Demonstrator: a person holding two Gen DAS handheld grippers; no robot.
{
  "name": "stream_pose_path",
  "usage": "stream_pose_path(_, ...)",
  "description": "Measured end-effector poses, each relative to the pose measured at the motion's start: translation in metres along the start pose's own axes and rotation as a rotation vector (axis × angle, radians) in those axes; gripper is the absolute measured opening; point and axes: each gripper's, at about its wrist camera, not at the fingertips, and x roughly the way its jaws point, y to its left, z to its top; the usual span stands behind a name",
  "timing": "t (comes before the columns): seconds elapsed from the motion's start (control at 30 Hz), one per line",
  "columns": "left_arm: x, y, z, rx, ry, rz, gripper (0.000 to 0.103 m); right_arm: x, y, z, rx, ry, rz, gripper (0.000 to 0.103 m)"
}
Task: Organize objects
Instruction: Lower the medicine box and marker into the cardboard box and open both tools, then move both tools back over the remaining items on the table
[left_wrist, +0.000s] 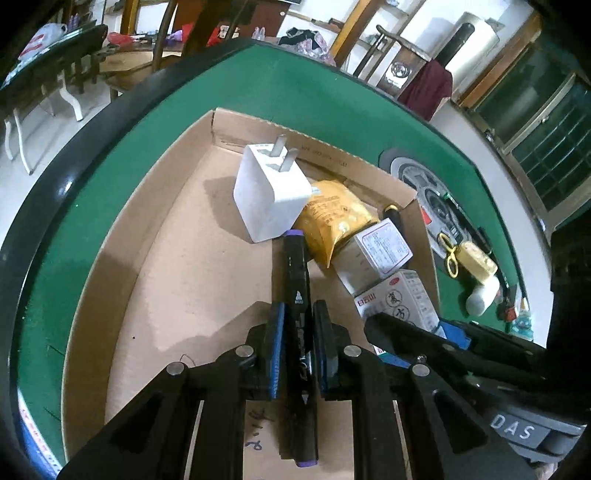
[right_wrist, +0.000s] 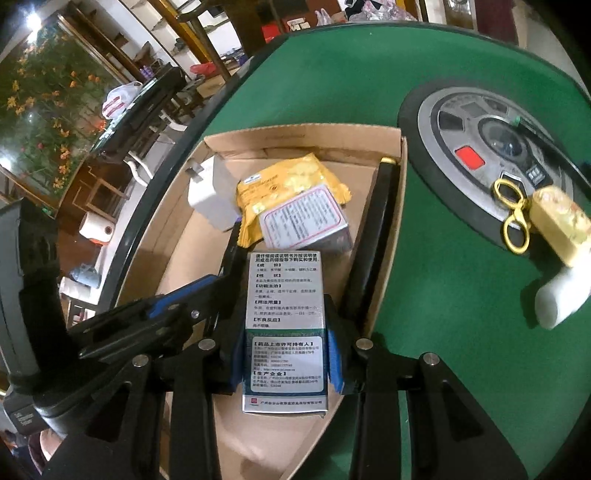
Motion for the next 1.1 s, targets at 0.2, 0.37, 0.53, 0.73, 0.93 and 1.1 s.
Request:
stream_pose_path(0.2,-0.026,0.006,0.0,-0.031,-0.089,-0.015,0.032,-0.001,0.007,0.001,-0.038,-0.012,-0.043,0.033)
stream_pose_path(0.37,-0.049,0.014,-0.002,-0.082,-0.158,-0.013,0.052,0.001,0.008,0.003,-0.017,-0.008,-0.034,0.033)
stream_pose_path(0.53,-0.062,0.016,-0.006,-0.112,-0.186,-0.008,0.055,-0.006,0.008,0.001,-0.011,-0.002,0.004,0.034)
stream_pose_path(0.73,-0.078,0.008,-0.017,-0.091,-0.206,-0.009,0.058,-0.059,-0.001,-0.002,-0.047,-0.117,-0.054,0.051)
stream_pose_path(0.93,-0.088,-0.028,-0.027,-0.025,-0.209,-0.063,0.058,-0.13,-0.041,-0.013,-0.046,-0.215,-0.171,0.052)
stream_pose_path(1.1,-0.083,-0.075,-0.037,0.058,-0.189,-0.167,0.061,-0.209,-0.091,-0.02,0.006,-0.382,-0.25,0.072)
